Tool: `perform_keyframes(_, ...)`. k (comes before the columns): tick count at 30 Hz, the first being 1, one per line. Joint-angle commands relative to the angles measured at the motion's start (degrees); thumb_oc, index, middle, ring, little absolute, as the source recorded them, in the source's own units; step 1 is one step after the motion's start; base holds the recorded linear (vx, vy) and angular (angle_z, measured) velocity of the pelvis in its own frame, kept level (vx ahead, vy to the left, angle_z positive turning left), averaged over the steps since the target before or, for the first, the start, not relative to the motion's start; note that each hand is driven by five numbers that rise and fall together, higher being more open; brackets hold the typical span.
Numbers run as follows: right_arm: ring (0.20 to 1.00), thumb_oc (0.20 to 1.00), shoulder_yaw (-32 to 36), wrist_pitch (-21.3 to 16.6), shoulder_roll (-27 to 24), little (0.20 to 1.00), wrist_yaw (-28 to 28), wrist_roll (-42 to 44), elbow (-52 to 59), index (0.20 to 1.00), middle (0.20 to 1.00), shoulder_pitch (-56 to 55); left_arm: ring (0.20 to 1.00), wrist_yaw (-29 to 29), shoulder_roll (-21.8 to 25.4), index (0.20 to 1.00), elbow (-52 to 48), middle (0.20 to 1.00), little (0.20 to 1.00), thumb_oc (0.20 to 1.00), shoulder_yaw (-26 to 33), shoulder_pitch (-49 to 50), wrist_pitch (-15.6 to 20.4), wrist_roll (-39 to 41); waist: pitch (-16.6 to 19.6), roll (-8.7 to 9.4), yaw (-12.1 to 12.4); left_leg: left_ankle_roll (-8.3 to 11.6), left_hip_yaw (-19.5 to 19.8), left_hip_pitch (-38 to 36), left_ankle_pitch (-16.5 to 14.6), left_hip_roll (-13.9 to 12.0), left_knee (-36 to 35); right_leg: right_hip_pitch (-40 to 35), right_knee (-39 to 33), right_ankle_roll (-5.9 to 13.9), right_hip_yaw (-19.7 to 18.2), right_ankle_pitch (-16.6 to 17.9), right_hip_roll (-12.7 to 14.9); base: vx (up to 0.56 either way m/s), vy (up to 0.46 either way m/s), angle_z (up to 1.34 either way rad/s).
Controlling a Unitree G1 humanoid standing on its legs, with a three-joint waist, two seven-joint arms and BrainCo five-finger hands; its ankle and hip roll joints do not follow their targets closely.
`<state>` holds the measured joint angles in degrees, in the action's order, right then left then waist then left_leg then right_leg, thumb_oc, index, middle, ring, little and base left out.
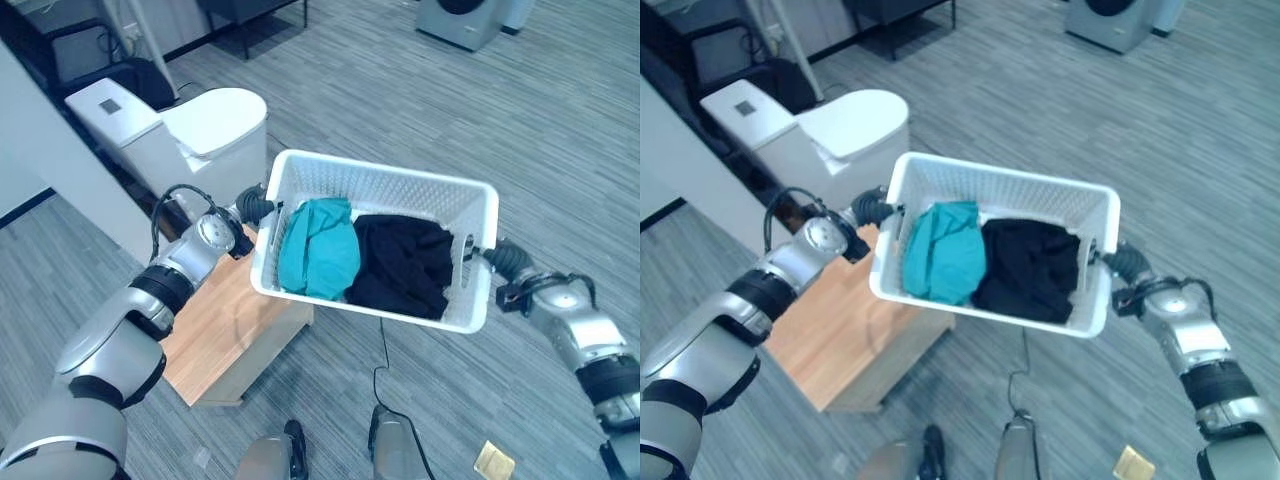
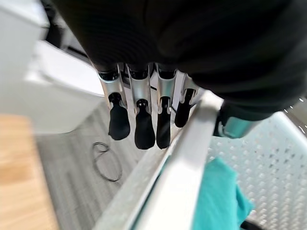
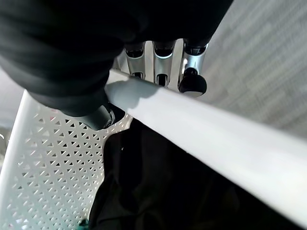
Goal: Grab the laundry basket,head to the washer,open it,put in the laundry and shut it.
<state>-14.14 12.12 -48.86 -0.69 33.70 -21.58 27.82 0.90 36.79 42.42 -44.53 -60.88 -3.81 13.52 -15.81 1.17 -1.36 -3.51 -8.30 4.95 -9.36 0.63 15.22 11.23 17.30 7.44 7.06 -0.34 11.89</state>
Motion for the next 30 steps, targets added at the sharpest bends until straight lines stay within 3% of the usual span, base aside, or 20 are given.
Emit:
perform_keyframes(1,0.200,0.200,0.8,-4.3,-5.1,0.200,1.0,0.6,-5.4,0.200,0.200,8.9,0.200,-4.2,8.9,0.200,4.0,0.200,0.200,0.200,6.6,-6.2,1.3,3.2,8.5,-1.19,5.7,1.44,-0.6,-1.6,2.4,-1.1,-8.8,-9.3,2.3,2.24,3.1,-2.2,2.0,-0.26,-0.063,-0.87)
perform_keyframes(5,0.200,0.200,-1.8,-4.0,-3.2,0.200,1.3,0.4,-7.4,0.200,0.200,12.0,0.200,-4.3,10.2,0.200,4.0,0.200,0.200,0.200,7.0,-6.9,1.6,3.7,9.7,0.11,8.8,3.21,-5.5,2.0,4.9,-2.6,-8.9,-14.5,-8.9,2.99,6.3,-4.1,1.6,-0.25,-0.153,-1.26)
perform_keyframes(8,0.200,0.200,-2.3,-4.2,-4.2,0.200,1.5,1.0,-9.5,0.200,0.200,12.5,0.200,-4.2,9.3,0.200,5.6,0.200,0.200,0.200,6.0,-8.1,2.1,3.9,9.0,0.62,8.6,5.38,-5.5,4.2,8.2,-5.1,-9.3,-16.0,-14.9,2.11,4.8,-5.1,-1.1,-0.22,-0.263,-0.47)
perform_keyframes(18,0.200,0.200,2.6,-6.0,-7.5,0.200,1.8,3.0,-5.7,0.200,0.200,5.6,0.200,-3.4,6.2,0.200,7.2,0.200,0.200,0.200,5.2,-8.8,2.1,4.0,6.4,-0.03,5.7,9.07,-2.3,5.4,15.2,-10.0,-11.9,-17.7,-18.2,-0.87,6.2,-6.4,-7.1,-0.11,-0.188,-0.06)
perform_keyframes(20,0.200,0.200,6.7,-7.1,-9.3,0.200,2.2,4.3,-3.5,0.200,0.200,0.9,0.200,-3.0,5.1,0.200,6.6,0.200,0.200,0.200,4.9,-8.5,2.0,3.4,5.5,-0.38,4.0,10.34,-1.1,5.4,17.2,-12.3,-12.7,-18.0,-18.4,-2.37,6.1,-6.8,-9.8,-0.04,-0.252,0.32)
perform_keyframes(25,0.200,0.200,7.8,-7.4,-9.3,0.200,2.2,5.4,-2.3,0.200,0.200,-1.8,0.200,-2.7,6.5,0.200,5.7,0.200,0.200,0.200,4.5,-8.5,1.7,3.7,4.3,0.32,3.9,10.27,1.8,6.0,17.8,-15.7,-9.4,-18.3,-17.8,-3.85,5.0,-7.1,-12.0,0.00,-0.196,0.14)
perform_keyframes(27,0.200,0.200,8.1,-7.5,-9.6,0.200,2.4,5.5,-1.7,0.200,0.200,-2.5,0.200,-2.6,6.6,0.200,5.7,0.200,0.200,0.200,4.6,-8.1,1.8,3.9,3.4,0.90,3.7,9.57,1.3,7.4,16.3,-15.6,-4.8,-18.2,-17.4,-4.13,5.1,-6.8,-11.8,-0.04,-0.149,-0.12)
perform_keyframes(28,0.200,0.200,9.0,-7.0,-9.4,0.200,2.4,5.6,0.2,0.200,0.200,-4.2,0.200,-2.7,6.8,0.200,5.2,0.200,0.200,0.200,5.5,-7.0,1.7,4.1,2.5,1.13,3.6,8.15,-0.1,9.2,12.9,-14.5,1.2,-18.3,-17.0,-4.32,5.4,-6.8,-11.1,-0.01,-0.147,-0.12)
perform_keyframes(30,0.200,0.200,6.8,-6.6,-8.3,0.200,1.6,5.1,0.8,0.200,0.200,-2.8,0.200,-2.7,8.4,0.200,4.6,0.200,0.200,0.200,7.0,-5.0,2.0,4.1,2.4,0.87,6.6,7.17,3.9,12.4,9.7,-6.1,3.3,-19.0,-16.7,-4.17,3.4,-7.2,-11.5,0.10,-0.048,-0.07)
